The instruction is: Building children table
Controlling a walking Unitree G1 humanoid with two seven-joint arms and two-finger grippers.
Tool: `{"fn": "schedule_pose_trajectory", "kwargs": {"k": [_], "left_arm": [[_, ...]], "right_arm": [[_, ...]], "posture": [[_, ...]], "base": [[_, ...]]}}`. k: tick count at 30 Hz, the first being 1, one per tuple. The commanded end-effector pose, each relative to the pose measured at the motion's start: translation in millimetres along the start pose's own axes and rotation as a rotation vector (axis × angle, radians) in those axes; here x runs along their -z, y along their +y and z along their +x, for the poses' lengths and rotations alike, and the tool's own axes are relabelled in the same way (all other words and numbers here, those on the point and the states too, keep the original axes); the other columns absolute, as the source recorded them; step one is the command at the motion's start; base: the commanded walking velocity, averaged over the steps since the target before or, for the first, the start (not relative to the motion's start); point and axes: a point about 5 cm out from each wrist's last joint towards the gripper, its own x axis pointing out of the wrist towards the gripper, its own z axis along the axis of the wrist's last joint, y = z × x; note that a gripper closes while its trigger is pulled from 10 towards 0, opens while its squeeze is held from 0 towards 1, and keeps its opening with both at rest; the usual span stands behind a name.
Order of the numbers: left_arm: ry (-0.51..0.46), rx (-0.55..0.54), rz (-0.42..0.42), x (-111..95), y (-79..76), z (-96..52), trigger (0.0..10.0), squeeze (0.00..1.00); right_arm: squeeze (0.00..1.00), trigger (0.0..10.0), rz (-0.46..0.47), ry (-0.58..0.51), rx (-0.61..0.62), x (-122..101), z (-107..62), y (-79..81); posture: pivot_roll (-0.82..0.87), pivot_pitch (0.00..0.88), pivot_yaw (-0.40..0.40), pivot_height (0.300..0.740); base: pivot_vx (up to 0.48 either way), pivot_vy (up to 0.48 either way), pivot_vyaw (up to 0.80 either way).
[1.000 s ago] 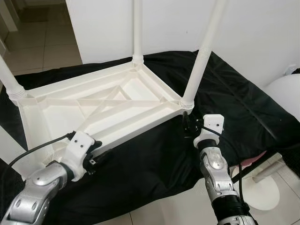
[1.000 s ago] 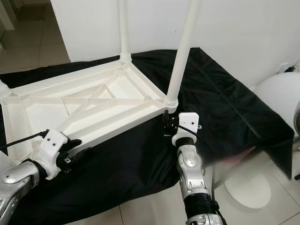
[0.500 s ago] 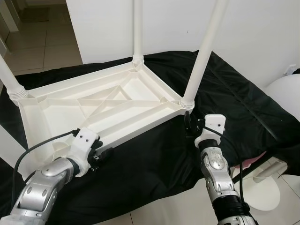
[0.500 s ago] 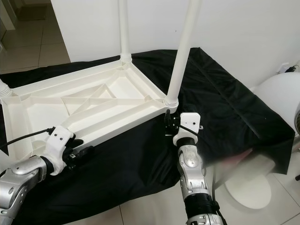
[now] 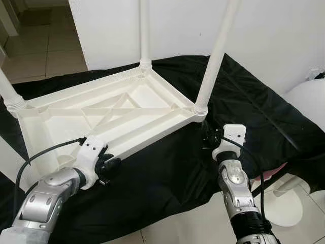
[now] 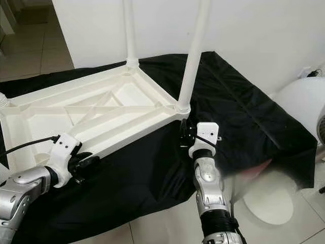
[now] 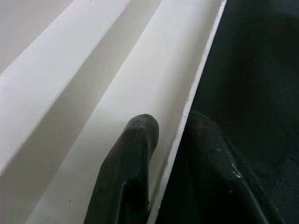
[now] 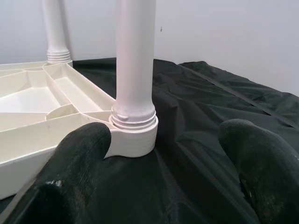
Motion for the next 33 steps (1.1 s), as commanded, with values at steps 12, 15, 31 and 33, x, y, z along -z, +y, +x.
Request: {"fn": "schedule_pose_trajectory", "kwargs": {"k": [12,15,31,33], "left_arm": [[0.073,-0.244,-0.064,15.4,28.1,-11.0,0.0,0.00],[0.043,-0.316,-0.090,10.3,33.9,-8.0,0.0,0.00],[-0.051,0.036,0.022,-2.7,-13.5,0.0,10.0,1.00],[-0.053,0.064,0.060,-2.8,-17.5,-1.4,10.0,1.00]], "right_arm": [[0.00,10.0,-0.004,-0.002,0.002,0.4,1.4,0.2],[0.00,10.0,-0.003,-0.001,0.001,0.6,2.0,0.6],[0.00,10.0,-0.007,-0.002,0.005,1.3,1.4,-0.7],[0.00,10.0,-0.006,0.000,0.006,1.6,1.4,-0.5]], "posture": [[0.00,0.077,0.002,0.740],[0.00,0.076,-0.001,0.740],[-0.01,0.073,0.003,0.740],[-0.01,0.073,0.005,0.740]], "base": [[0.000,0.000,0.00],[0.000,0.000,0.00],[0.000,0.000,0.00],[0.000,0.000,0.00]]}}
